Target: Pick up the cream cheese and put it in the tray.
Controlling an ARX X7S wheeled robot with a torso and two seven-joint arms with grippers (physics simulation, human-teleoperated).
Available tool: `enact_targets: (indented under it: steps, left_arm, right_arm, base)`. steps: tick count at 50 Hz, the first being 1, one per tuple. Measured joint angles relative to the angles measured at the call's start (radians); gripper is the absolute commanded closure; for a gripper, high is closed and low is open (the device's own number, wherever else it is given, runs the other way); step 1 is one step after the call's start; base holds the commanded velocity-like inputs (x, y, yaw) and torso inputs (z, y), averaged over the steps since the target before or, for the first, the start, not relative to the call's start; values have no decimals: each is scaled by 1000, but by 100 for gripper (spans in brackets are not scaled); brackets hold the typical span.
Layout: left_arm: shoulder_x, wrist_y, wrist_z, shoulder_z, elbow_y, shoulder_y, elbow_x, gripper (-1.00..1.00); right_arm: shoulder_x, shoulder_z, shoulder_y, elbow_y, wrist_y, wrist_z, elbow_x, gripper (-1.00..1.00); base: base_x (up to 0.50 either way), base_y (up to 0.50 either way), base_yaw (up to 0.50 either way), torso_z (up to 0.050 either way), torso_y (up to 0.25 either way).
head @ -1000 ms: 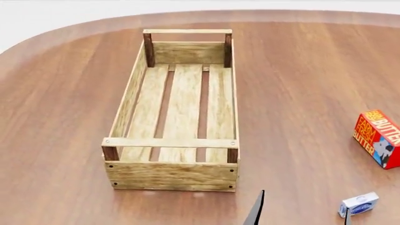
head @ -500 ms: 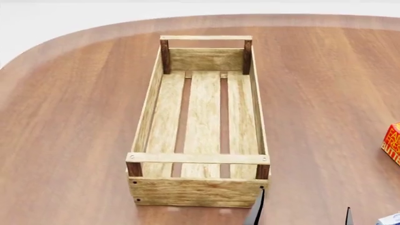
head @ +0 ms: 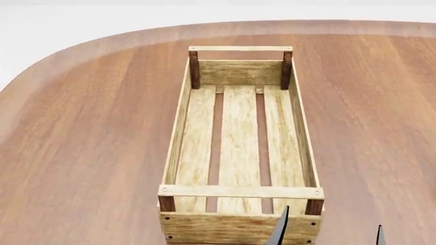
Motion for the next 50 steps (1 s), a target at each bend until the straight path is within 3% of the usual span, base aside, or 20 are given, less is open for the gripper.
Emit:
enact_targets:
  steps: [50]
  left_arm:
    - [-17, -15, -27, 15, 14, 3, 6, -100]
  right_arm:
    - [22, -21, 7, -10, 18, 14, 24, -100]
  base:
    - [142, 0, 0, 0, 0]
